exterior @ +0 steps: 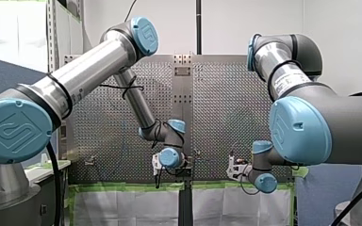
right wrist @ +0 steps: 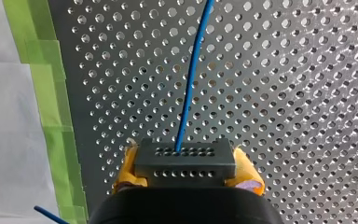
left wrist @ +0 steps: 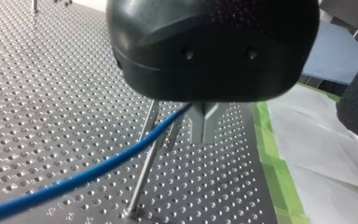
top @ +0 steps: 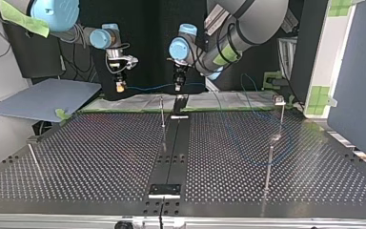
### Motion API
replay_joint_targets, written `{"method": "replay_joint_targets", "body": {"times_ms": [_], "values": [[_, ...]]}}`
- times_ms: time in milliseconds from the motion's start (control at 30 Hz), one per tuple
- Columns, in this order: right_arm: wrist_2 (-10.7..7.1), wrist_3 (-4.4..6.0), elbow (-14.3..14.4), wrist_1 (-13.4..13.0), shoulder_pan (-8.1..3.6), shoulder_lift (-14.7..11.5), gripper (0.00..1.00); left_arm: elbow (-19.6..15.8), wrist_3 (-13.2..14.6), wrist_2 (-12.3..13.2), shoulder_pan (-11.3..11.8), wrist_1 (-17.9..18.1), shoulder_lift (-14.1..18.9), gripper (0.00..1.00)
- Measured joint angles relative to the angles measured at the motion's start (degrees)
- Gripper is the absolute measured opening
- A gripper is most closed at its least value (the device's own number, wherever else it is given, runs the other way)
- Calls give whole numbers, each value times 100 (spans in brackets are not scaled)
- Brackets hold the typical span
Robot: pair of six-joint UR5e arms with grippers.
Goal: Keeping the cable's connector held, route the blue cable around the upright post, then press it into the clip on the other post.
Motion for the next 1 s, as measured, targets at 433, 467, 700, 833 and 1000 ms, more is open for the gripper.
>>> {"method": "replay_joint_targets", "body": {"times_ms": [433,467,700,833,1000], "values": [[-30,-111,-193,162,-10,1,0,25,-58,263,137,-55,0,0],[-30,-125,-213,190,-10,1,0,45,-59,282,149,-70,-1,0],[-37,-178,-320,308,-10,1,0,269,-62,388,243,-204,-6,0],[-39,-191,-392,378,-10,1,0,356,-62,415,290,-252,-7,0],[-40,-224,-497,498,-10,1,0,388,-65,495,367,-271,-20,0]]}}
